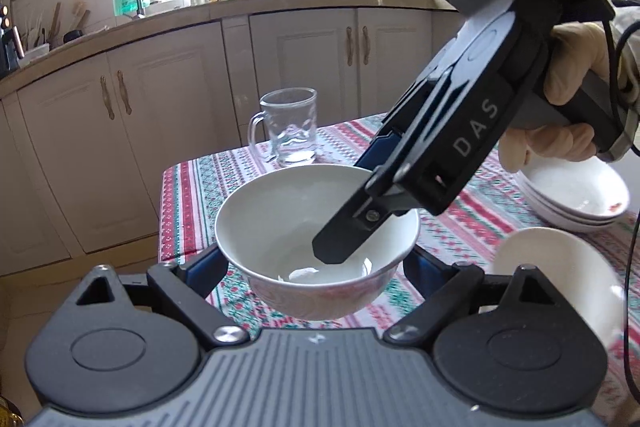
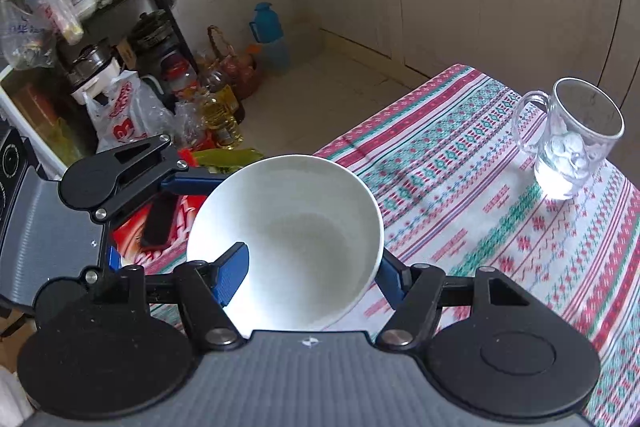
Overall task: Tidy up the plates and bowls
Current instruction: 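Lift the bowl with the right tool and carry it over the nested bowls, then lower the bowl into the nested bowls and open the right tool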
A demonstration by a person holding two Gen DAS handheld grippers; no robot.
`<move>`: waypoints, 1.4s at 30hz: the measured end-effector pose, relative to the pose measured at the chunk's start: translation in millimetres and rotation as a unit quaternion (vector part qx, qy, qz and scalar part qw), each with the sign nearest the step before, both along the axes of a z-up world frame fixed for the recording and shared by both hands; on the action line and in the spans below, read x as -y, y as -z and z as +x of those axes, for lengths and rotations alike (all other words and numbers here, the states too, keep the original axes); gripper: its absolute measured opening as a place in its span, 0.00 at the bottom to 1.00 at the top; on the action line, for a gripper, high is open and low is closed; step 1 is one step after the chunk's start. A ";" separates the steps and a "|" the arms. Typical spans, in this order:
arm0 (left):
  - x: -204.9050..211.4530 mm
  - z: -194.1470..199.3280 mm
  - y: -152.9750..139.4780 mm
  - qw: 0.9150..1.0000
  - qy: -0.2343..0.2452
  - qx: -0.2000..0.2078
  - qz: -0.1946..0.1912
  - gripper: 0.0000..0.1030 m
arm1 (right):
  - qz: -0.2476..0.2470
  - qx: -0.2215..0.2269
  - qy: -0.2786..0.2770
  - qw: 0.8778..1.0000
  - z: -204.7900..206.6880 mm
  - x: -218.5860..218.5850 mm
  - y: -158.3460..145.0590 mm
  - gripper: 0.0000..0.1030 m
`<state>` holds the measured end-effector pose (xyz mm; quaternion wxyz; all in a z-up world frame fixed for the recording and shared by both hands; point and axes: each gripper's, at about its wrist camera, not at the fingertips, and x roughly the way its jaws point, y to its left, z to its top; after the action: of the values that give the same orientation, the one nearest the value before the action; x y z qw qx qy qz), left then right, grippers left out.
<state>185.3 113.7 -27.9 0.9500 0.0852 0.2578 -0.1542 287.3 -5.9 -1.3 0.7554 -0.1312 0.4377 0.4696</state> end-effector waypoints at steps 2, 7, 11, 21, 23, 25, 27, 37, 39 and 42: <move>4.1 -11.1 -6.9 1.000 0.003 0.002 -0.001 0.91 | 0.004 0.003 -0.001 1.000 -12.7 6.3 -6.1 0.71; 15.9 -32.9 -20.3 1.000 0.012 0.010 0.002 0.91 | 0.010 0.019 -0.004 1.000 -41.9 22.1 -20.8 0.71; 26.2 -46.8 -27.4 1.000 0.020 0.013 -0.006 0.91 | 0.013 0.029 -0.002 1.000 -62.0 36.8 -28.8 0.71; 53.7 -68.1 -26.5 0.998 0.047 0.004 -0.029 0.91 | 0.010 0.040 0.021 0.999 -100.4 75.9 -32.0 0.71; 60.2 -70.8 -24.9 0.998 0.053 0.002 -0.030 0.91 | 0.012 0.037 0.028 0.999 -104.6 84.0 -30.4 0.71; 65.6 -72.3 -22.9 0.998 0.059 0.000 -0.030 0.91 | 0.013 0.036 0.035 0.999 -109.4 92.2 -28.3 0.71; 70.9 -72.6 -20.2 0.998 0.064 -0.003 -0.029 0.91 | 0.013 0.036 0.041 0.998 -112.7 99.0 -26.4 0.71; 83.4 -68.3 -6.5 0.996 0.076 -0.028 -0.027 0.91 | 0.016 0.021 0.060 0.998 -117.6 116.9 -9.8 0.71; 83.8 -67.9 -3.8 0.996 0.076 -0.031 -0.026 0.91 | 0.014 0.019 0.061 0.998 -118.2 116.9 -6.1 0.71; 84.6 -67.3 -0.5 0.996 0.075 -0.039 -0.026 0.91 | 0.013 0.017 0.061 0.998 -117.8 116.6 -1.7 0.71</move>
<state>118.0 29.2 -27.4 0.9269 0.0735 0.2832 -0.2351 169.5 -122.5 0.4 0.7917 -0.1020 0.4262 0.4257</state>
